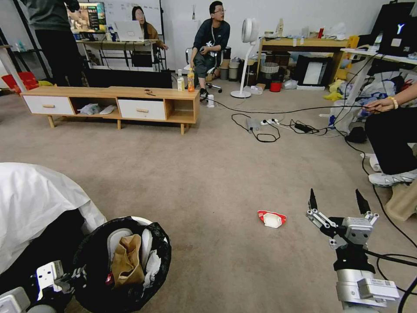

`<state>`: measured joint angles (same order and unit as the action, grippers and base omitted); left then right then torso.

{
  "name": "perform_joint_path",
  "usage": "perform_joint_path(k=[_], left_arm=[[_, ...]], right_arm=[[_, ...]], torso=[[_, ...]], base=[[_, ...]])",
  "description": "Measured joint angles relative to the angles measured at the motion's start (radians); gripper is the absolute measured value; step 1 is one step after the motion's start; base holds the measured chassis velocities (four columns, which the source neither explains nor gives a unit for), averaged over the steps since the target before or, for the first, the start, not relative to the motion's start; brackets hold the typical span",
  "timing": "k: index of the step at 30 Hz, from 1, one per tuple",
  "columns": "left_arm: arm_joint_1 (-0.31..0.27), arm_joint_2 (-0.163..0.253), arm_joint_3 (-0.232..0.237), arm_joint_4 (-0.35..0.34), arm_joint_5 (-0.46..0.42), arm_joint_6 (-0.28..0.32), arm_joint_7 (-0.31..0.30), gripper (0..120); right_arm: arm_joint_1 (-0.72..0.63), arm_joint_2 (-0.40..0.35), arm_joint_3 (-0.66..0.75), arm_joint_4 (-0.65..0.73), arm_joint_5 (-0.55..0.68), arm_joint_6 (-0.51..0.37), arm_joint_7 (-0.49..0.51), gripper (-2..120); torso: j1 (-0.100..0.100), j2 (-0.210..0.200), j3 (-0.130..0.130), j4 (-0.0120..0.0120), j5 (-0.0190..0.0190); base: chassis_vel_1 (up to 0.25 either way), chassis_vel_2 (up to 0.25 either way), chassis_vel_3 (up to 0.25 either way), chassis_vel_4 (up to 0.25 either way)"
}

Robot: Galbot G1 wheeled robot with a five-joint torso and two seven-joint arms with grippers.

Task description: Pick up the trash bin and place the garbage on the floor into it.

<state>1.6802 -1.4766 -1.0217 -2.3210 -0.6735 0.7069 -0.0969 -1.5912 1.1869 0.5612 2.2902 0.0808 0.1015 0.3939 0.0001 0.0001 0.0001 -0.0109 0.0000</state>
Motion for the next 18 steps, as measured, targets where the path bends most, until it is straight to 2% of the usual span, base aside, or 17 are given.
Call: perform_joint_path(k=[18], left_arm=[[0.001, -0.005, -0.003, 0.004, -0.005, 0.0, -0.007, 1]], right_arm=[[0.012, -0.002, 0.002, -0.022, 0.002, 0.018, -0.001, 100]], torso=[[0.0, 0.0, 0.0, -0.0004, -0.0001]], base=[[-0.077, -0.064, -0.066, -0.07]])
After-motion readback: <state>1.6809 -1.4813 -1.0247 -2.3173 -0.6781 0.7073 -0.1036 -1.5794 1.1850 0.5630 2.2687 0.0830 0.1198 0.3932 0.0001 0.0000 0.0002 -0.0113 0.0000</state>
